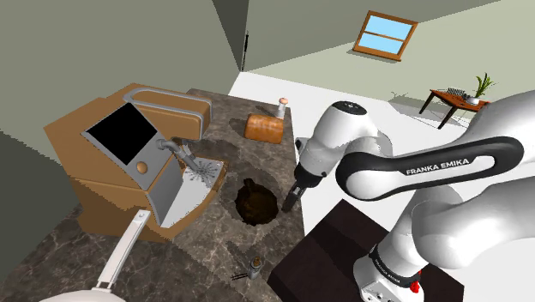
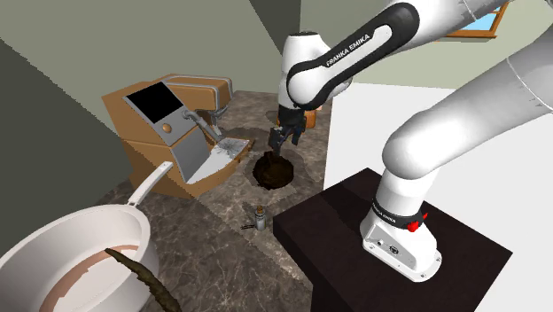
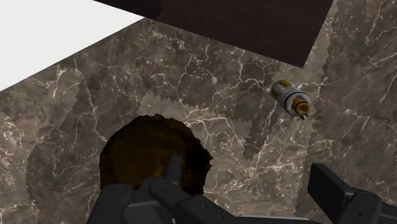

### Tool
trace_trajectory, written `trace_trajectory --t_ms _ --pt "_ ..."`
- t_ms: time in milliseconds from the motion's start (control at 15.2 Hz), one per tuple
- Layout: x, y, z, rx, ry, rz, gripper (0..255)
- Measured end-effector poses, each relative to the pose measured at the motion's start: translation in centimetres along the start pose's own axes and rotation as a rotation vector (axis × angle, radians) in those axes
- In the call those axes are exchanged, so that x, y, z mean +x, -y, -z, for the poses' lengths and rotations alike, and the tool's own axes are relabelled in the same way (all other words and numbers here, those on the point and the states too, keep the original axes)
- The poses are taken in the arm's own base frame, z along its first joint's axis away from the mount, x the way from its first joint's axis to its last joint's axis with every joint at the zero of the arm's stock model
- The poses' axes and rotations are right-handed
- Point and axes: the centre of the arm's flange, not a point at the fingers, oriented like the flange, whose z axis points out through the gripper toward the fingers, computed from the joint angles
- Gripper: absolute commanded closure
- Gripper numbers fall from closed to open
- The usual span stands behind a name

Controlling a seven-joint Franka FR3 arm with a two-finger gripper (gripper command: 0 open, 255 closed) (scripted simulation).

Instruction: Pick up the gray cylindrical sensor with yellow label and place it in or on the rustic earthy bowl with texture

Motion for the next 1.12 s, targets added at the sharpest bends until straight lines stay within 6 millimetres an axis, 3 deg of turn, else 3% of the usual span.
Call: trace_trajectory --t_ms 594,924,1122 --pt "-1.1 5.9 -10.0 0.003 -0.029 0.051 0" --pt "-0.5 9.0 -15.4 0.016 -0.029 -0.008 0" --pt "-2.1 11.2 -18.1 0.016 -0.057 0.115 0"
